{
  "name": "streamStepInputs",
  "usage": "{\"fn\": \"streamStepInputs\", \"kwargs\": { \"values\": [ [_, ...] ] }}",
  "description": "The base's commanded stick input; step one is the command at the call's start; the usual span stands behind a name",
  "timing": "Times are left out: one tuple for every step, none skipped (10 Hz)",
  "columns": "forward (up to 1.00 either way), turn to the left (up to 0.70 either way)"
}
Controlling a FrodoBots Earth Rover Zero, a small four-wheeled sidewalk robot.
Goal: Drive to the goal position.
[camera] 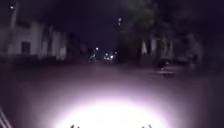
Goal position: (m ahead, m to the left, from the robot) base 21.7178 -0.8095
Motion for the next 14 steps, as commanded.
{"fn": "streamStepInputs", "kwargs": {
  "values": [
    [1.0,0.0],
    [1.0,0.0],
    [1.0,0.0],
    [1.0,0.0],
    [1.0,0.0],
    [1.0,0.0],
    [1.0,0.0],
    [1.0,0.0],
    [1.0,0.0],
    [1.0,0.0],
    [1.0,0.0],
    [1.0,0.0],
    [1.0,0.0],
    [1.0,0.0]
  ]
}}
